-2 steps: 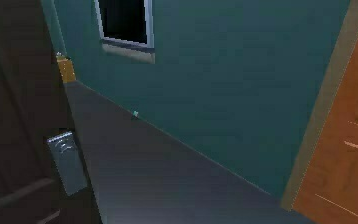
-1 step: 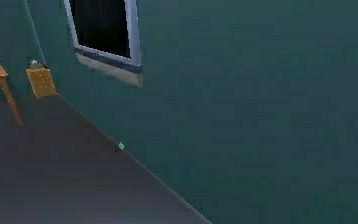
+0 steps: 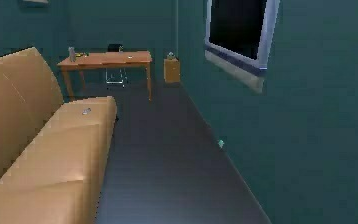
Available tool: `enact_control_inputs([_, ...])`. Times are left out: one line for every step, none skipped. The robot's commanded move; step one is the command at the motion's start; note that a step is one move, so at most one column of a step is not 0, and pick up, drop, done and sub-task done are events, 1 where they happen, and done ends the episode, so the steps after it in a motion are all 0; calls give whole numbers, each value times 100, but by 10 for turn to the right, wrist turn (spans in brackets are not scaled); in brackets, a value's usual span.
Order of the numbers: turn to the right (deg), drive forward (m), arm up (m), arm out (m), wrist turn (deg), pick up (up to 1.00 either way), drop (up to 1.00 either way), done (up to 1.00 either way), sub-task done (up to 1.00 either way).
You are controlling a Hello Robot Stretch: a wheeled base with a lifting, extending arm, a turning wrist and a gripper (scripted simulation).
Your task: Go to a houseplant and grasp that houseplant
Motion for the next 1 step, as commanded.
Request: enact_control_inputs([0,100,0,0,0,0,0,0,0])
